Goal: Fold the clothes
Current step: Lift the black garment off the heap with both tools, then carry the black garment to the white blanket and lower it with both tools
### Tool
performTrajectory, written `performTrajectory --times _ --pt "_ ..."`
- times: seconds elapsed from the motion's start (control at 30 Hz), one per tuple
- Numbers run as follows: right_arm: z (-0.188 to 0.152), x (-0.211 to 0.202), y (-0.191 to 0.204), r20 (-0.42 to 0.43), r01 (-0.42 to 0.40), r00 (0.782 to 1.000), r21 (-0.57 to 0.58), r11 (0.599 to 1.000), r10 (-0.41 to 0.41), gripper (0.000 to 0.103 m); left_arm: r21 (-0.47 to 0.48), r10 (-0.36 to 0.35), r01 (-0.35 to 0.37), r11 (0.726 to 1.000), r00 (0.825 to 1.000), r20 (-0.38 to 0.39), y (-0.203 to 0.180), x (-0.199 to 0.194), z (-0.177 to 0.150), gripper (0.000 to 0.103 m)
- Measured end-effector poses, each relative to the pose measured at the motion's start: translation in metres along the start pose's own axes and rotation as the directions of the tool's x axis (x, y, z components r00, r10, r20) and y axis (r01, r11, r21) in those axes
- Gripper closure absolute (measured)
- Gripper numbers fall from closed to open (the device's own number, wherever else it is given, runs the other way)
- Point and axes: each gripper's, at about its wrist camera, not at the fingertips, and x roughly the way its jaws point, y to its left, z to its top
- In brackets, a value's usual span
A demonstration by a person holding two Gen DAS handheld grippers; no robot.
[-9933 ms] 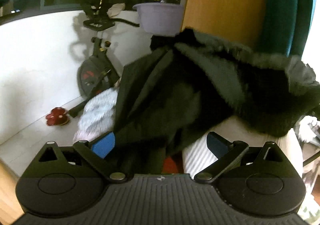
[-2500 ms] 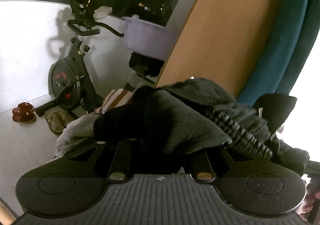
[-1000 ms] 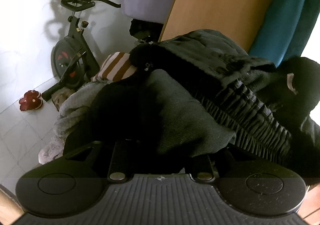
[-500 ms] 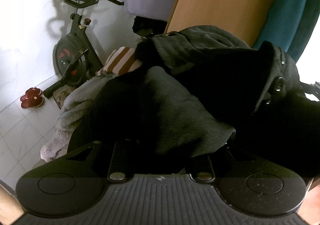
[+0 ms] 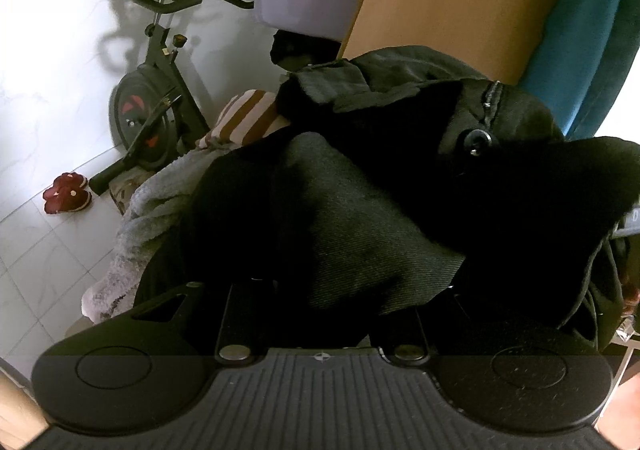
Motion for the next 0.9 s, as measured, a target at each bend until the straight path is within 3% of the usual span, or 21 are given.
performTrajectory --times 0.07,0.27,0.37,0.57,0.9 --pt "-0.001 -0.001 0.006 0.007 -0.008 1.000 -0.012 1.000 0.009 0.027 0.008 -0.010 0.010 1.000 1.000 0.000 -0.001 -0.002 -0.001 0.081" --pt "-0.011 -0.020 0.017 0.054 -0.026 0.998 0.006 1.000 0.026 0.056 0.004 -0.026 0.026 1.000 0.999 0.030 -0.004 -0.019 -0.006 0.083" --pt "-0.021 -0.035 0.017 0.080 -0.044 0.996 0.048 0.998 0.040 0.064 0.015 -0.028 0.027 1.000 0.998 0.052 -0.010 -0.033 -0.012 0.083" --pt "-0.064 -0.081 0.019 0.089 -0.100 0.992 0.111 0.989 0.091 0.070 0.059 -0.017 0.013 0.998 0.997 0.075 -0.039 -0.067 -0.031 0.084" --pt "-0.141 -0.195 -0.007 0.135 -0.129 0.986 0.209 0.969 0.102 0.073 0.116 -0.038 0.023 0.993 0.991 0.129 -0.142 -0.134 -0.079 0.084"
